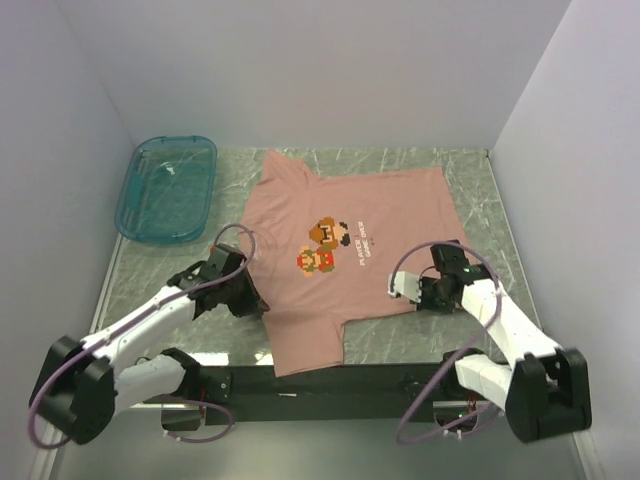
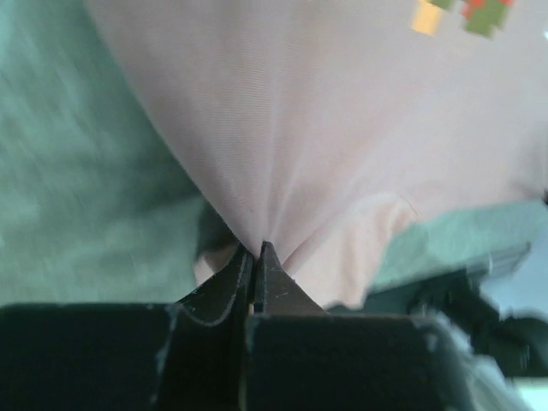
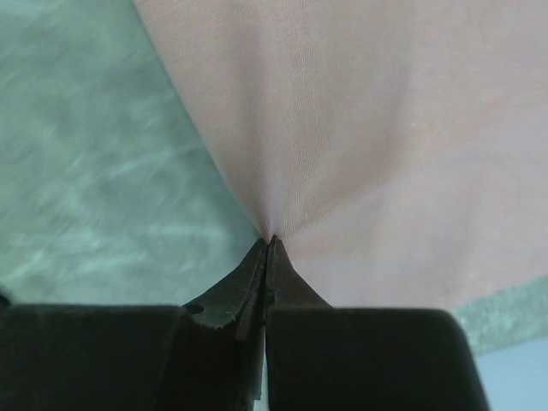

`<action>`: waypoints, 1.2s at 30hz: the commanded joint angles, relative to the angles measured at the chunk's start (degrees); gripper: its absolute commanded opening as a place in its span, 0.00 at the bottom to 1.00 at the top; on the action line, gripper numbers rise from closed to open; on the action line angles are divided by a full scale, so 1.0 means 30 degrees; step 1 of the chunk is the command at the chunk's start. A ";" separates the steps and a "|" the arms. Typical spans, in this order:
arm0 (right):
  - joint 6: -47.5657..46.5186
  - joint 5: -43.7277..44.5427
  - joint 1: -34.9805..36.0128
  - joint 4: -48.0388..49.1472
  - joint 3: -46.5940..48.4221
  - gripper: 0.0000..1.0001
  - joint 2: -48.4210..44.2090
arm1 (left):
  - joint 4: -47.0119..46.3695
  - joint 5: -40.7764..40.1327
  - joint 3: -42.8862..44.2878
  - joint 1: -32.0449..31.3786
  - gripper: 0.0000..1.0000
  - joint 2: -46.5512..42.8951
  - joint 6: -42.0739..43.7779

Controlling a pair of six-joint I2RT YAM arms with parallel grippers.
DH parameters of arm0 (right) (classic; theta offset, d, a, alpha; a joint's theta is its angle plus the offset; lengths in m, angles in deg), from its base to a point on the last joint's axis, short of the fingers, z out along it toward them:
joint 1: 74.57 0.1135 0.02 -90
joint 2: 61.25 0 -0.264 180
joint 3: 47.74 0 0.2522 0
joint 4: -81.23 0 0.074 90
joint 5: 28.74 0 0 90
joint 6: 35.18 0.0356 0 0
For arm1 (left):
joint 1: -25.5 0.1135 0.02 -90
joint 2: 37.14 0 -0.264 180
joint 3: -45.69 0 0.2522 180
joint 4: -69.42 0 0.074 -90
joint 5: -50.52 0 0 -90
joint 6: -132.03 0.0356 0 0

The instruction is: Fold and stack the t-shirts

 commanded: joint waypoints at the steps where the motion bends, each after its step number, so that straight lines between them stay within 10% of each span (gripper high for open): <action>1: -0.1582 0.0689 -0.0177 -0.4913 0.0330 0.00 -0.2479 | 0.2590 0.1951 0.0274 -0.0574 0.01 -0.2023 0.0254; 14: -0.1554 0.1217 -0.0383 -1.0466 0.1535 0.00 -0.8226 | 0.6226 0.7312 0.0448 -0.1776 0.03 -0.9117 -0.1329; 18: -0.0413 0.0983 -0.0412 -0.9823 0.2089 0.33 -0.7671 | 0.7508 0.6879 0.1851 -0.1776 0.51 -0.9737 -0.0573; 22: 0.1227 0.0223 -0.0441 -0.7339 0.3901 0.53 -0.7232 | 0.8687 0.4304 0.5126 -0.1776 0.72 -0.8249 0.1742; 31: 1.0329 -0.4079 -0.4004 0.1334 0.8355 0.55 0.1392 | 0.0734 -0.2377 0.8619 -0.0959 0.89 -0.2009 0.8537; 36: 1.5959 -0.8472 -0.6386 0.3504 1.2684 0.51 0.7028 | -0.2882 0.0536 1.0989 0.4010 0.90 0.3023 1.1413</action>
